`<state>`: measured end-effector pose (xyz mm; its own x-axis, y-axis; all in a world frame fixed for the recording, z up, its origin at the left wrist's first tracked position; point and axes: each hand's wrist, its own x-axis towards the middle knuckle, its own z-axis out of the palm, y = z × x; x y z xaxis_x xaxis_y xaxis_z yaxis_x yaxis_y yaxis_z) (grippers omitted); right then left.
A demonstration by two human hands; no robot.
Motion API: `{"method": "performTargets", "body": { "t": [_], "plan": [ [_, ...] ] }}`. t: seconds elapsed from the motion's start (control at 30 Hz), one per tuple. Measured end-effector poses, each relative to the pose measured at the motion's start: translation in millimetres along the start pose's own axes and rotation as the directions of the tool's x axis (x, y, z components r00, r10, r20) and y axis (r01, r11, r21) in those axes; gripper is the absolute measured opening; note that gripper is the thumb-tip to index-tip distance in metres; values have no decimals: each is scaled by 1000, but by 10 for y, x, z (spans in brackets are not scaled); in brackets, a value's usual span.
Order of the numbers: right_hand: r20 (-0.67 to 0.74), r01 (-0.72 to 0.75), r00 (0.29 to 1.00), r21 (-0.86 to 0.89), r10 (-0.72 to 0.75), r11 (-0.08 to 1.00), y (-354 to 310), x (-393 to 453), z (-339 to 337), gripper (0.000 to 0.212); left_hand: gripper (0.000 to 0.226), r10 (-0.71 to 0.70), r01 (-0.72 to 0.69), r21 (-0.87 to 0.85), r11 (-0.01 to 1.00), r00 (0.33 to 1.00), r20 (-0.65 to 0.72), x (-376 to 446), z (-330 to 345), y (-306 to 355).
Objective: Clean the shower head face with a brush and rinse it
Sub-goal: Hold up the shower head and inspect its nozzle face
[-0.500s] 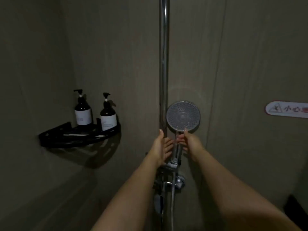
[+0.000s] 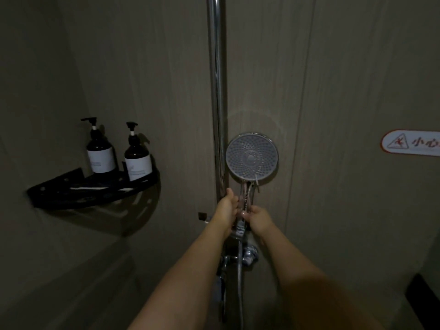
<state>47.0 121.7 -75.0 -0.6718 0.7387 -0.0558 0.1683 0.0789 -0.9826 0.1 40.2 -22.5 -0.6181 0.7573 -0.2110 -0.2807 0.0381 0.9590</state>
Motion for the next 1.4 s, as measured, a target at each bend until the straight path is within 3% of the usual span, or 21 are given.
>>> {"method": "performTargets", "body": {
  "t": [0.2, 0.37, 0.5, 0.63, 0.73, 0.83, 1.03, 1.13, 1.23, 1.4],
  "plan": [
    [-52, 95, 994, 78, -91, 992, -294, -6, -120, 18, 60, 46, -41, -62, 997, 995, 93, -28, 118, 217],
    [-100, 193, 975, -39, -196, 980, -699, -87, -425, 20, 32, 174, -173, -17, 985, 974, 145, -161, 301, 576],
    [-156, 263, 948, -109, -277, 959, -936, -292, -630, 25, 25, 248, -262, 70, 963, 955, 165, -334, 445, 789],
    [-113, 325, 935, -103, -336, 940, -1212, -501, -771, 26, 19, 343, -365, 104, 925, 922, 179, -622, 550, 1032],
    [-32, 346, 936, -86, -350, 934, -1380, -631, -745, 18, 18, 377, -400, 126, 908, 910, 174, -840, 557, 1213],
    [63, 376, 926, -69, -372, 924, -1504, -753, -568, 26, 21, 418, -427, 182, 886, 904, 85, -981, 445, 1346],
    [284, 309, 886, 227, -366, 924, -1662, -1038, 96, 16, 30, 463, -457, 84, 886, 882, -86, -1279, -218, 1463],
    [465, 157, 859, 164, -217, 974, -1627, -1143, 428, 13, 33, 453, -457, 24, 889, 870, -196, -1467, -656, 1492],
    [632, 43, 771, 74, -80, 996, -1599, -1219, 774, 19, 29, 447, -469, 7, 883, 838, -314, -1608, -1109, 1506],
    [711, -1, 702, 64, -45, 998, -1676, -1399, 1323, 25, 22, 443, -487, -13, 873, 805, -395, -1824, -1582, 1475]
  ]
}}
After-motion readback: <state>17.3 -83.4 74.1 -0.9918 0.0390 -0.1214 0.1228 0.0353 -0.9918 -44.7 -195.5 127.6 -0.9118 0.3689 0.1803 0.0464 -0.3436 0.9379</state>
